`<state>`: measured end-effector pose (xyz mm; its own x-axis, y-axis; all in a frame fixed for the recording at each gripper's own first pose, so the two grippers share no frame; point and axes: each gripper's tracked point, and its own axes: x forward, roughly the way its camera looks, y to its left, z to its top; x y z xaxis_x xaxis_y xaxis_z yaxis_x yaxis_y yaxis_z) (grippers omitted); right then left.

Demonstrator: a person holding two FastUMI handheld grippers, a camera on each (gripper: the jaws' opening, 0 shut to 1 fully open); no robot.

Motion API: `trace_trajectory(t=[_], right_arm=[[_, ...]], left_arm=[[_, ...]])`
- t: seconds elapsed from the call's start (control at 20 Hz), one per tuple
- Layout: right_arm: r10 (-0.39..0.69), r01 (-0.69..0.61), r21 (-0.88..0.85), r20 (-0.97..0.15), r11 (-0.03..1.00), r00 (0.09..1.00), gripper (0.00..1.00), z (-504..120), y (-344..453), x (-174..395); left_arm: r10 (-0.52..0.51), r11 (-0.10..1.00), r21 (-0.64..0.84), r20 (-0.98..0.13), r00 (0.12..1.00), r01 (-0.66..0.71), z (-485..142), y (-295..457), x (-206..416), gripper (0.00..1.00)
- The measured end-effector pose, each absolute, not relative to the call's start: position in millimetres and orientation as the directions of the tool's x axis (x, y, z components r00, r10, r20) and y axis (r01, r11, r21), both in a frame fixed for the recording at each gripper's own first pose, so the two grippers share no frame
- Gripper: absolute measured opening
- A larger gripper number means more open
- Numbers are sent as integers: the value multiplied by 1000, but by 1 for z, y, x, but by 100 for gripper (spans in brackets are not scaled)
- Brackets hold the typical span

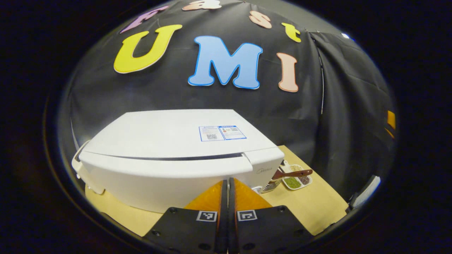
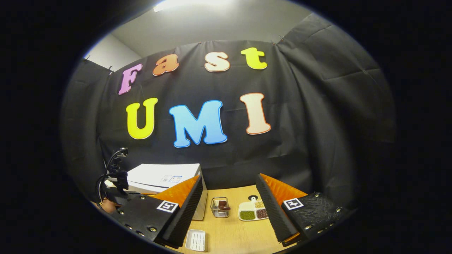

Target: Open the microwave oven with the left hand, put the food in, and close the microwave oven.

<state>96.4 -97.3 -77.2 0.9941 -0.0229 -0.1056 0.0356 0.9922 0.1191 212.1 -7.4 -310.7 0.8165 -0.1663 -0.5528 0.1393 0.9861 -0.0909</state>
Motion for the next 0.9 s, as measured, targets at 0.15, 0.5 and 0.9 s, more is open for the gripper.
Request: trace_trajectory(t=[0.15, 0.5, 0.9], right_arm=[[-21, 35, 130, -107, 991, 994, 93, -77, -95, 96], [-16, 28, 109, -113, 994, 993, 92, -79, -91, 90], [53, -41, 131, -92, 991, 994, 92, -54, -69, 113]], left_arm=[[-166, 986, -111, -551, 818, 125, -310, -6, 217, 7], [-146, 989, -85, -574, 806, 118, -320, 2, 221, 7], [-33, 999, -7, -372, 928, 33, -186, 26, 200, 7]])
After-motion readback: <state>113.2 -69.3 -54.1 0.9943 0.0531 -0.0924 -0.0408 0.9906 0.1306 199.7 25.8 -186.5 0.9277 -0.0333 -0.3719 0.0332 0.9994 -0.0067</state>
